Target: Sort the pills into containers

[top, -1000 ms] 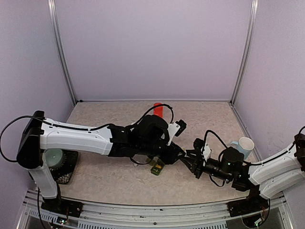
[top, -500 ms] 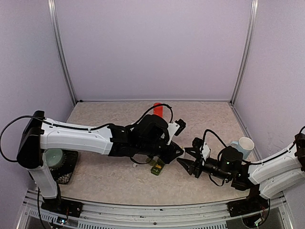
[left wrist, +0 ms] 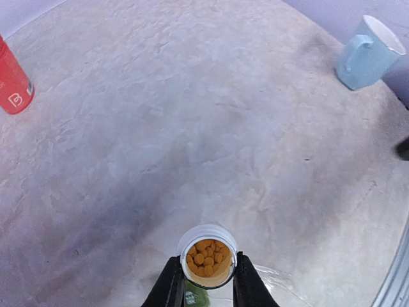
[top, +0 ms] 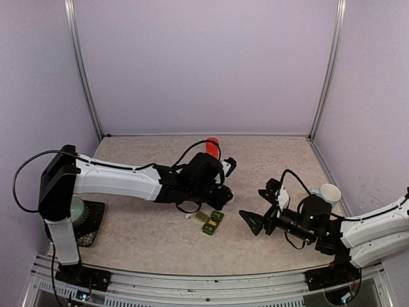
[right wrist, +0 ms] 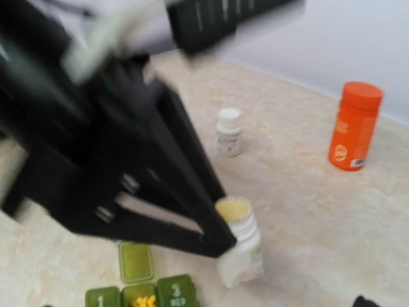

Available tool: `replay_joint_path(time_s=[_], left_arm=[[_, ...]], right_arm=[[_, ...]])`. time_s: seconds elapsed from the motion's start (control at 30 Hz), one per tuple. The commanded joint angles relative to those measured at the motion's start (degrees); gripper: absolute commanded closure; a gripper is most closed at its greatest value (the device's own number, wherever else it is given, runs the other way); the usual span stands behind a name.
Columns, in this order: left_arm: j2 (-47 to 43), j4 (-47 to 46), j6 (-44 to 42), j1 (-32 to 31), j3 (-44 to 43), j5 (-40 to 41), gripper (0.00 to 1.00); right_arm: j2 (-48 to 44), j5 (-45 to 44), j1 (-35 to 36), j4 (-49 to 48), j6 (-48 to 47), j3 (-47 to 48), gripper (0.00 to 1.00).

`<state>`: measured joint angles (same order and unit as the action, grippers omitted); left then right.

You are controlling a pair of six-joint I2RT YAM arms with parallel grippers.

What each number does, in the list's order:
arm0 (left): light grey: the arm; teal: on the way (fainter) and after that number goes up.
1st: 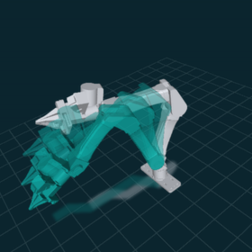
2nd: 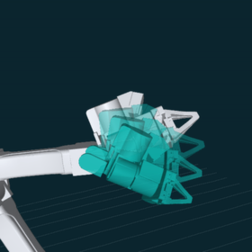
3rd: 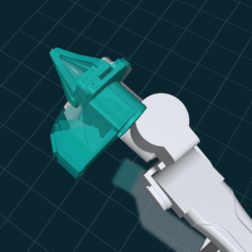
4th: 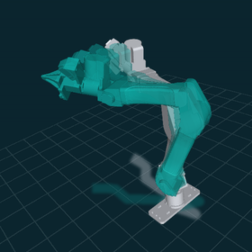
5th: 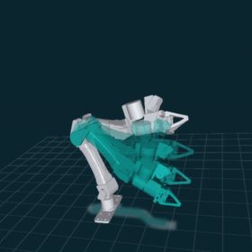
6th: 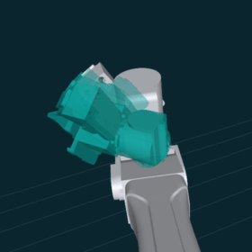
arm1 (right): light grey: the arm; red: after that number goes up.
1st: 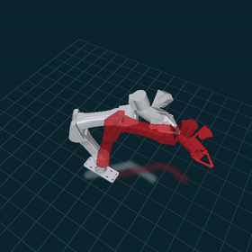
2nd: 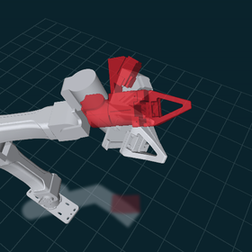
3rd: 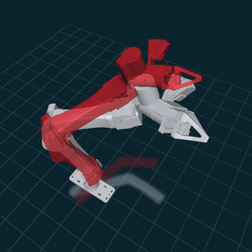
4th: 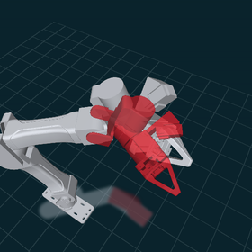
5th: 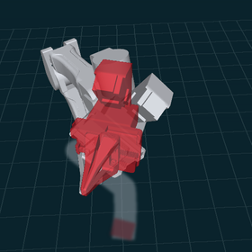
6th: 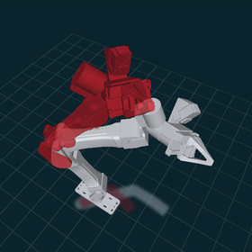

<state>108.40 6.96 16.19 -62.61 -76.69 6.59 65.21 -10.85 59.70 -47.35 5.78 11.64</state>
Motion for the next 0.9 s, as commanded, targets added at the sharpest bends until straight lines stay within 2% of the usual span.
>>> replay_joint_path(time_s=[0.0, 0.23, 0.47, 0.63, 0.7, 0.87], left_arm=[[5.43, 0.40, -2.13, 2.01, -3.66, 1.72, 0.77], [14.59, -0.70, -3.46, 3.10, -9.28, 0.33, 0.78], [19.69, -0.59, -3.45, 3.19, -13.44, -0.55, 0.77], [20.10, -0.37, -3.18, 3.20, -13.42, -0.35, 0.63], [19.63, -0.49, -2.96, 3.20, -12.97, -0.12, 0.52], [17.77, -1.05, -2.66, 3.28, -12.47, 0.35, 0.44]], right_arm=[[-6.97, -5.06, -0.29, 6.84, 4.04, -2.20, 0.00], [-17.16, -8.91, -0.29, 15.65, 6.87, -3.79, 0.00], [-18.60, -8.27, -0.27, 17.16, 7.82, -4.25, 0.00], [-16.90, -7.79, -0.18, 15.76, 7.93, -4.27, 0.00], [-16.27, -7.75, -0.19, 15.14, 7.83, -4.28, 0.00], [-14.28, -7.65, -0.20, 14.14, 7.68, -3.96, 0.00]])
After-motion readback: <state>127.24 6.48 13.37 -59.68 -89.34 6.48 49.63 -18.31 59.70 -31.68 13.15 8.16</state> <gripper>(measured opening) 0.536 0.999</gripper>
